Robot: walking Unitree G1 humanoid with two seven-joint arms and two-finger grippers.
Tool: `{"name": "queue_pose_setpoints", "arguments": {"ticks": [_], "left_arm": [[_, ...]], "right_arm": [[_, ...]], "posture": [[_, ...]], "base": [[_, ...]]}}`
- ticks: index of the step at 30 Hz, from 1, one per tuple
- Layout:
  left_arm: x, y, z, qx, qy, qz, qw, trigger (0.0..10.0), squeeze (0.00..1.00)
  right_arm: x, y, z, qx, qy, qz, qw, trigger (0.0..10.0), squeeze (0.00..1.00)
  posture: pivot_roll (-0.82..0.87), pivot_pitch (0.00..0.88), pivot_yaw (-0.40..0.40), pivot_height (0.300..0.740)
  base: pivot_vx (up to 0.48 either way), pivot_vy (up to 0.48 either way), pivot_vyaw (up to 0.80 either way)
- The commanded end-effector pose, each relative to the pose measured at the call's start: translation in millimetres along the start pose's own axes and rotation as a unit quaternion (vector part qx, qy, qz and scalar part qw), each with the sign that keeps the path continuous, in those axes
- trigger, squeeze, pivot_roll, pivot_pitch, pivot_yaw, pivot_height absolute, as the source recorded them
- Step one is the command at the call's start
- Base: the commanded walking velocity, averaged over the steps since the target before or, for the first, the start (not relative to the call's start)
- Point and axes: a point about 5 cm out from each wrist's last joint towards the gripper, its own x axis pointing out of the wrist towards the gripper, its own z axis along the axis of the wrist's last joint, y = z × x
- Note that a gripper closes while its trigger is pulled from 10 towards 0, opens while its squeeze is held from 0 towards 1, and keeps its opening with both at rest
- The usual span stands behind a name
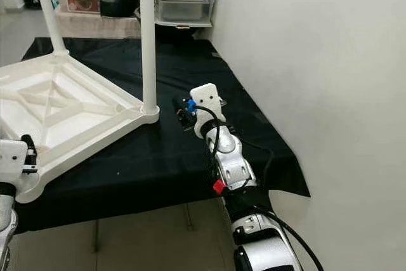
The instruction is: Building children table
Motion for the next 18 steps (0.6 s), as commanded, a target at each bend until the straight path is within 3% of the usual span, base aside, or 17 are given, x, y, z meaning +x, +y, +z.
{"name": "queue_pose_setpoints", "arguments": {"ticks": [1, 2, 4, 6, 18], "left_arm": [[-3.1, -19.5, 14, -0.039, -0.040, -0.068, 0.996, 10.0, 0.00], [-3.1, -19.5, 14, -0.039, -0.040, -0.068, 0.996, 10.0, 0.00], [-8.5, -35.6, 26, -0.067, -0.069, -0.132, 0.987, 10.0, 0.00], [-10.0, -40.9, 31, -0.084, -0.076, -0.152, 0.982, 10.0, 0.00], [-8.8, -32.0, 21, -0.032, -0.061, -0.104, 0.992, 10.0, 0.00]], "right_arm": [[-0.5, -0.9, -2, 0.017, 0.007, -0.006, 1.000, 10.0, 0.00], [-0.5, -0.9, -2, 0.017, 0.007, -0.006, 1.000, 10.0, 0.00], [-2.1, -0.8, -4, 0.029, 0.011, -0.011, 0.999, 10.0, 0.00], [-3.1, -1.6, -6, 0.034, 0.015, -0.020, 0.999, 10.0, 0.00], [-5.3, 0.3, -13, 0.053, 0.033, -0.027, 0.998, 10.0, 0.00]], "posture": [[0.14, 0.000, -0.141, 0.740], [0.14, 0.000, -0.141, 0.740], [0.14, 0.000, -0.139, 0.740], [0.14, 0.000, -0.137, 0.740], [0.15, 0.000, -0.139, 0.740]], "base": [[0.000, 0.000, 0.00], [0.000, 0.000, 0.00], [0.000, 0.000, 0.00], [0.000, 0.000, 0.00], [0.000, 0.000, 0.00]]}}
